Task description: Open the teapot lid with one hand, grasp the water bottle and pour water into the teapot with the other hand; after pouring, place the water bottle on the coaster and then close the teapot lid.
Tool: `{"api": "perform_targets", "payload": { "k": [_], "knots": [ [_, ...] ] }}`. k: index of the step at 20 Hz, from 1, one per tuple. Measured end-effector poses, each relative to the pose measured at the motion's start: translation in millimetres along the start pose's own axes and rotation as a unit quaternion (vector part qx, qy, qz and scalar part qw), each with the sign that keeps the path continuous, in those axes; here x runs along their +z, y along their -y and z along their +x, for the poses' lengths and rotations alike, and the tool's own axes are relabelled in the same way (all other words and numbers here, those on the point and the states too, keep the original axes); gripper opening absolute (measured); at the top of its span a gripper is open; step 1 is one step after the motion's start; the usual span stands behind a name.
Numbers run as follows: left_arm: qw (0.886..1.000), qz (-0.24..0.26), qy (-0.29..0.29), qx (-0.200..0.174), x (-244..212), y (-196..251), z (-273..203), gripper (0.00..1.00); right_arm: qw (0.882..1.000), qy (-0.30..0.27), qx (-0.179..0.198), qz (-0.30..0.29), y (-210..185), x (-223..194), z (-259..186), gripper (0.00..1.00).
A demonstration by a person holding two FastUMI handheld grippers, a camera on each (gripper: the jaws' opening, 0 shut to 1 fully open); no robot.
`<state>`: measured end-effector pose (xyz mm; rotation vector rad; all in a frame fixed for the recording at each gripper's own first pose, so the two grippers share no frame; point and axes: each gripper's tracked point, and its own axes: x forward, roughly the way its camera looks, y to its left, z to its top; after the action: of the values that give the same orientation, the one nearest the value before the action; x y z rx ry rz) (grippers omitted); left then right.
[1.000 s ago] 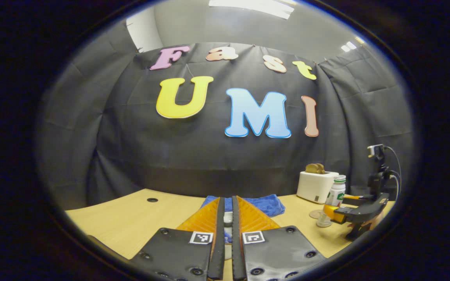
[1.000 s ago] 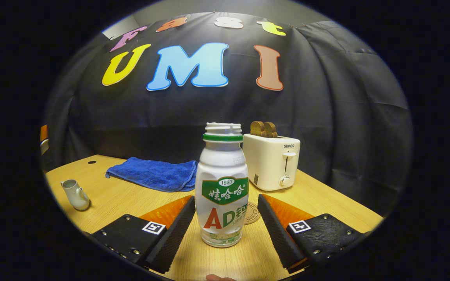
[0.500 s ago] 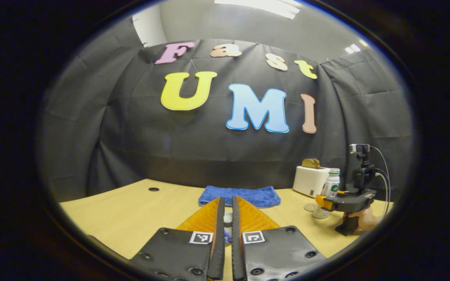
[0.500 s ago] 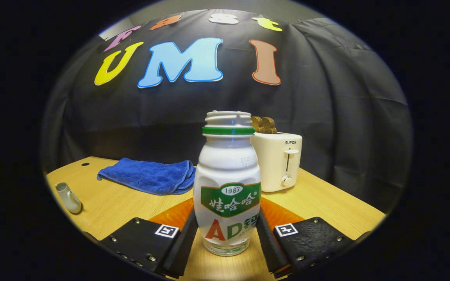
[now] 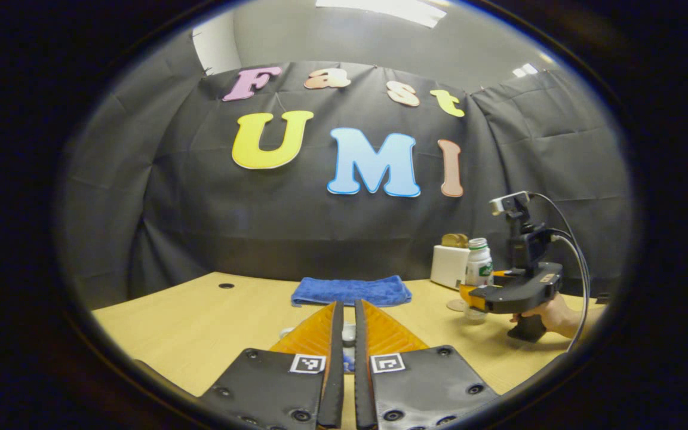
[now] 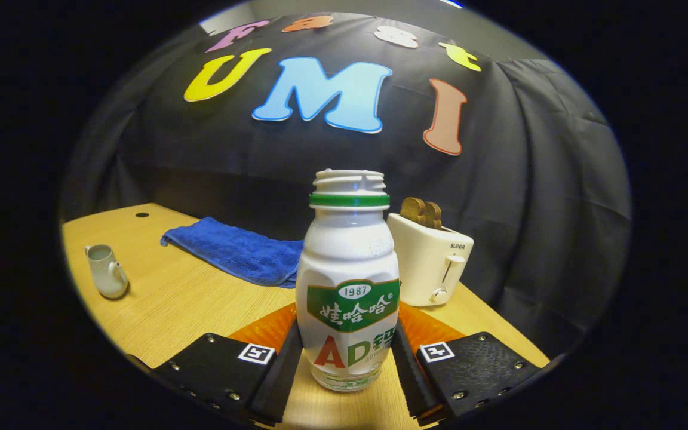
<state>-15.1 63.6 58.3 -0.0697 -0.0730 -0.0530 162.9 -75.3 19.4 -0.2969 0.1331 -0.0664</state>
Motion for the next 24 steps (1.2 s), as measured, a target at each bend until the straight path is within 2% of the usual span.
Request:
{"api": "perform_targets", "payload": {
  "k": [3, 4, 5, 6, 7, 8, 9, 10, 12, 13, 14, 15, 22, 24],
  "knots": [
    [1.000, 0.008, -0.004, -0.002, -4.8, 2.8, -19.2, 0.18, 0.997, 0.022, 0.011, -0.078, -25.7, 19.5, -11.6, 0.74],
    [1.000, 0.012, -0.008, -0.002, -8.6, 3.3, -24.5, 0.14, 0.994, 0.029, 0.017, -0.102, -35.9, 24.2, -14.4, 0.74],
    [1.000, 0.014, -0.013, -0.005, -12.5, 3.9, -30.1, 0.18, 0.992, 0.033, 0.029, -0.121, -48.9, 28.0, -16.2, 0.74],
    [1.000, 0.011, -0.018, -0.007, -21.2, 3.6, -35.2, 0.18, 0.989, 0.037, 0.043, -0.137, -62.9, 29.8, -17.4, 0.74],
    [1.000, 0.010, -0.025, -0.008, -27.4, 2.1, -39.6, 0.18, 0.986, 0.040, 0.055, -0.154, -75.8, 31.5, -18.9, 0.74],
    [0.999, 0.012, -0.031, -0.007, -32.2, 0.7, -45.0, 0.14, 0.983, 0.043, 0.063, -0.170, -86.9, 32.6, -20.6, 0.74],
    [0.999, 0.012, -0.035, -0.003, -35.2, -1.1, -48.0, 0.14, 0.979, 0.048, 0.071, -0.186, -98.2, 34.9, -21.6, 0.74],
    [0.999, 0.009, -0.038, -0.003, -37.7, -1.3, -50.6, 0.18, 0.975, 0.052, 0.077, -0.203, -108.4, 37.0, -20.7, 0.74],
    [0.999, 0.001, -0.038, -0.005, -41.0, -0.6, -58.1, 0.18, 0.965, 0.056, 0.088, -0.239, -127.7, 38.8, -18.3, 0.74],
    [0.999, 0.000, -0.038, -0.007, -41.1, 0.6, -62.0, 0.18, 0.961, 0.055, 0.092, -0.255, -134.9, 38.8, -16.3, 0.74],
    [0.999, 0.003, -0.036, -0.009, -40.2, 1.4, -64.4, 0.14, 0.957, 0.053, 0.097, -0.268, -142.5, 37.1, -13.8, 0.74],
    [0.999, 0.006, -0.034, -0.009, -40.1, 1.1, -67.6, 0.18, 0.954, 0.051, 0.101, -0.278, -149.2, 34.8, -11.7, 0.74],
    [0.999, 0.024, -0.031, -0.013, -41.3, 1.5, -76.8, 0.18, 0.926, 0.049, 0.112, -0.356, -175.8, 32.5, 3.1, 0.74],
    [0.999, 0.028, -0.034, -0.013, -43.3, 0.4, -78.5, 0.18, 0.915, 0.050, 0.112, -0.385, -180.4, 33.6, 6.2, 0.74]
  ]
}}
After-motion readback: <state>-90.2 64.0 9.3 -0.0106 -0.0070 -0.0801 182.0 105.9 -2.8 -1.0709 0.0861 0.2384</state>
